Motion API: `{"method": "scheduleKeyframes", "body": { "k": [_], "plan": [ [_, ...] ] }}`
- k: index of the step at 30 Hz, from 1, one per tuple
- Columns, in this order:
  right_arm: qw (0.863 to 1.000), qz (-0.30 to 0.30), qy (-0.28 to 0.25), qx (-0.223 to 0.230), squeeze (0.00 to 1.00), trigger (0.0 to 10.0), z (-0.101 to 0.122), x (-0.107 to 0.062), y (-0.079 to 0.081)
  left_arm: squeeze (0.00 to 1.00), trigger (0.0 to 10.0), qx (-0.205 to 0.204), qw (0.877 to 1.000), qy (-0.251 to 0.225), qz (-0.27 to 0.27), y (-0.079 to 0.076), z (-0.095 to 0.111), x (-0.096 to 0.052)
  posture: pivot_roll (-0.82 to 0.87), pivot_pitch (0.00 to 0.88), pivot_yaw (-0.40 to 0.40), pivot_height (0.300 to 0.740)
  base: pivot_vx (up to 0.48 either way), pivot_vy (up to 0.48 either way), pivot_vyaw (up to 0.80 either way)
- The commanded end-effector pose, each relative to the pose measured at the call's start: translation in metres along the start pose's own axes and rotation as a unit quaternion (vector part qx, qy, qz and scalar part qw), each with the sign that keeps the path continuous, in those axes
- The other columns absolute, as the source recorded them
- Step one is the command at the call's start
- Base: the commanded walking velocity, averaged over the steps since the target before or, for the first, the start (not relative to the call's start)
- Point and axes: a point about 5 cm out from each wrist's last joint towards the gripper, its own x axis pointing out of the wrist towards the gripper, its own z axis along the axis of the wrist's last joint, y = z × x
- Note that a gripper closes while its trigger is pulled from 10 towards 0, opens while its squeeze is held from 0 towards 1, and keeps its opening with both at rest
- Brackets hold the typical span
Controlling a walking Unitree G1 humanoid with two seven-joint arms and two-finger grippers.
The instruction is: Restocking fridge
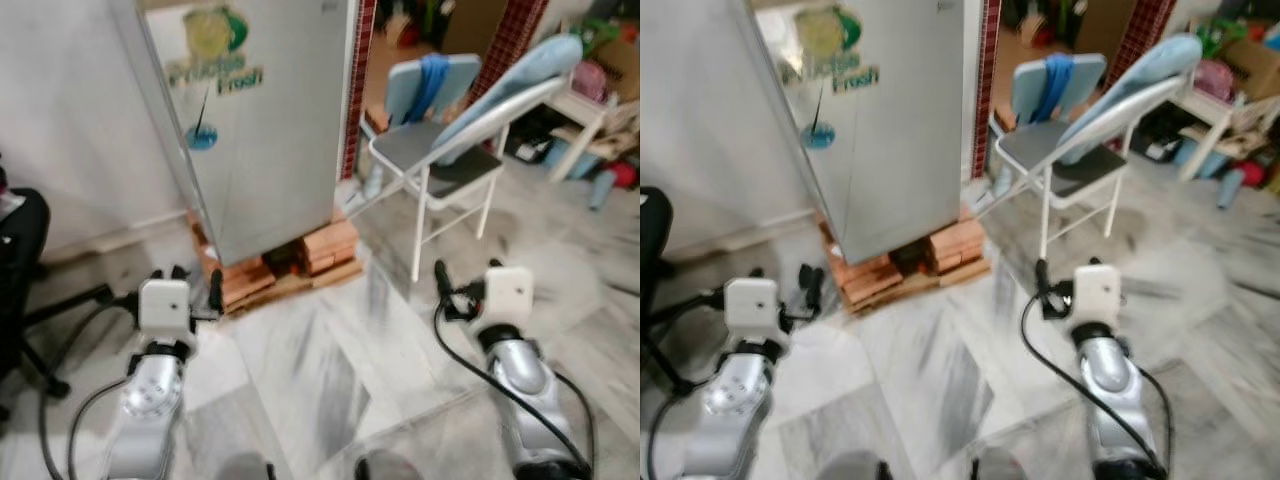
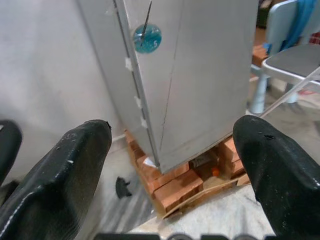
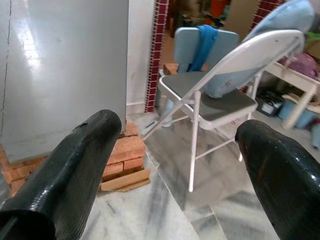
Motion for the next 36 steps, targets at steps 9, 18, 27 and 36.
{"method": "scheduleKeyframes", "body": {
  "k": [9,18,27,36],
  "plan": [
    [1.0,-0.002,-0.004,-0.011,0.0,10.0,0.003,0.006,-0.002,0.0,10.0,-0.012,1.0,-0.012,-0.017,-0.008,0.004,0.003,0.09,0.04,0.009,0.74,0.0,0.427,-0.8],
    [1.0,-0.004,-0.005,-0.015,0.0,10.0,0.002,0.008,-0.002,0.0,10.0,-0.016,1.0,-0.01,-0.016,-0.008,0.004,0.004,0.09,0.037,0.013,0.74,0.0,0.424,-0.8],
    [1.0,-0.002,-0.012,-0.017,0.0,10.0,0.005,0.012,0.001,0.0,10.0,-0.01,1.0,-0.013,-0.017,-0.007,0.004,0.005,0.09,0.038,0.011,0.74,0.0,0.424,-0.8],
    [1.0,0.0,-0.018,-0.019,0.0,10.0,0.006,0.015,0.003,0.0,10.0,-0.008,1.0,-0.01,-0.002,-0.003,0.004,0.006,0.1,0.048,0.013,0.74,0.0,0.424,-0.41]
  ]
}}
